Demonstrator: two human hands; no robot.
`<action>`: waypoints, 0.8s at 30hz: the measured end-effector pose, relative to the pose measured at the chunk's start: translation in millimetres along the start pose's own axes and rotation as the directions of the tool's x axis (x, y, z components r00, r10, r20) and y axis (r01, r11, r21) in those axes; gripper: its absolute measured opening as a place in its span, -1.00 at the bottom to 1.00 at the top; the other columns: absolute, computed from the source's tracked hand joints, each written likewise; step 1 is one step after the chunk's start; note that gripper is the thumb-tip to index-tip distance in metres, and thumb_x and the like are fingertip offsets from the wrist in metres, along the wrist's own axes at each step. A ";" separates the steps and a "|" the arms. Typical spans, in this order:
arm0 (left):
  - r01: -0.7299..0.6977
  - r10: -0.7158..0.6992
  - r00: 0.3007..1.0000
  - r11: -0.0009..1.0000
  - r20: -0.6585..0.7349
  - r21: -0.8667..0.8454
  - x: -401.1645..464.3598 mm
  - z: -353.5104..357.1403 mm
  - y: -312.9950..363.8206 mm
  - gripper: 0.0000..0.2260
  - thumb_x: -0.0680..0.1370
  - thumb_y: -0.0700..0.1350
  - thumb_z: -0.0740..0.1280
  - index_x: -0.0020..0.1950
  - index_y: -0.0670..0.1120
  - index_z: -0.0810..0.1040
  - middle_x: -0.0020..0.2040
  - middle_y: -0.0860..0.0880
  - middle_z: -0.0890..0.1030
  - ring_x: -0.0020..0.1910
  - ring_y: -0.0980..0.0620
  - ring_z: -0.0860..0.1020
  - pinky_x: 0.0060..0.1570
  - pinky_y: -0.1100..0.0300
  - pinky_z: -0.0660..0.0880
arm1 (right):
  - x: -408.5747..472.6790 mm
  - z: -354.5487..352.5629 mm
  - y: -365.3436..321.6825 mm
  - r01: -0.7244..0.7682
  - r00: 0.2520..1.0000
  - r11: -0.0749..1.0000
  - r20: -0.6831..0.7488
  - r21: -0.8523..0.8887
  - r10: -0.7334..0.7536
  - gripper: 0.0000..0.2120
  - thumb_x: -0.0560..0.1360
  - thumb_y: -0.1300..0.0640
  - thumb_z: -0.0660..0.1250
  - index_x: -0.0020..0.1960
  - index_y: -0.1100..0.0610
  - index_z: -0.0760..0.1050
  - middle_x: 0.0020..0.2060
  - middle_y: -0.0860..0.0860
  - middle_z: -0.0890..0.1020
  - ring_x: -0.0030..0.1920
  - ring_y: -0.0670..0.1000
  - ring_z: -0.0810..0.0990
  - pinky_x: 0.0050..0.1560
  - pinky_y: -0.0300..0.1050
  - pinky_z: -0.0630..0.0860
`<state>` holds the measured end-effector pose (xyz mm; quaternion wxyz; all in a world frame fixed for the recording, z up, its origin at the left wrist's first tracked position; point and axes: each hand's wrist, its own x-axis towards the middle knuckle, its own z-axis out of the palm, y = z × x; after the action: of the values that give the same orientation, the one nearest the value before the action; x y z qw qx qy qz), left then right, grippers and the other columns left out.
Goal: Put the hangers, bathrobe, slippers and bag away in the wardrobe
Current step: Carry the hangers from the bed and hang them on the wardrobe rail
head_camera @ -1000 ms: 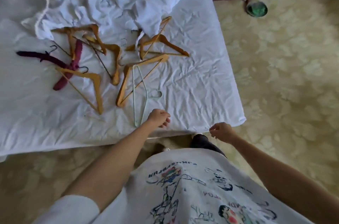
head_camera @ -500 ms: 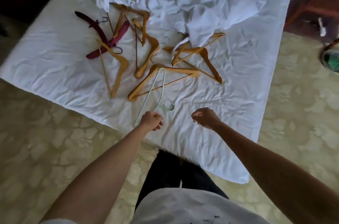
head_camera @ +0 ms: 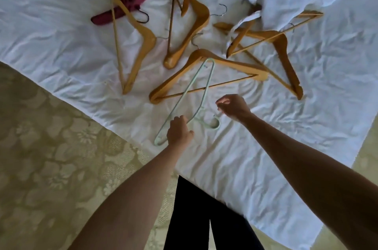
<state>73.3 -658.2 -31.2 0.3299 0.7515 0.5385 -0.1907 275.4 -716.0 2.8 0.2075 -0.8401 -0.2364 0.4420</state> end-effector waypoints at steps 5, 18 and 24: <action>-0.109 0.103 0.970 0.994 -0.221 -0.018 25.4 47.1 -26.1 -0.70 0.44 -0.06 0.49 0.08 -0.09 0.49 0.08 -0.13 0.53 0.12 -0.20 0.50 0.02 -0.10 0.47 | 38.9 36.6 16.4 0.001 0.998 0.999 -0.055 -0.043 -0.003 -0.81 0.50 0.09 0.38 0.06 0.09 0.68 -0.01 0.07 0.73 0.06 0.06 0.67 0.15 -0.06 0.57; -0.356 0.247 0.813 0.927 -0.527 -0.115 19.6 2.7 -84.2 -0.94 0.63 -0.13 0.32 0.04 -0.10 0.57 -0.17 0.03 0.69 -0.20 0.00 0.66 -0.27 0.26 0.40 | 50.0 82.4 -68.3 0.202 0.979 0.920 -0.040 0.335 -0.200 -0.75 0.54 0.41 0.10 -0.06 0.14 0.49 -0.33 0.08 0.63 -0.43 -0.08 0.57 -0.36 -0.21 0.54; -0.192 -0.079 0.808 0.901 -0.583 -0.389 42.0 -39.0 -103.1 -0.84 0.67 -0.12 0.27 -0.06 -0.15 0.52 -0.36 0.00 0.55 -0.38 -0.06 0.52 -0.37 0.17 0.25 | 93.2 103.2 -110.5 0.015 0.973 0.977 -0.227 0.211 0.035 -0.67 0.54 0.02 0.35 0.26 0.13 0.47 0.01 0.05 0.67 0.03 0.09 0.65 0.05 0.01 0.60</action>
<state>-11.2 -581.2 -60.4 0.3109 0.6976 0.6187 0.1839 211.3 -558.8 -49.7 0.3191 -0.8600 -0.1583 0.3654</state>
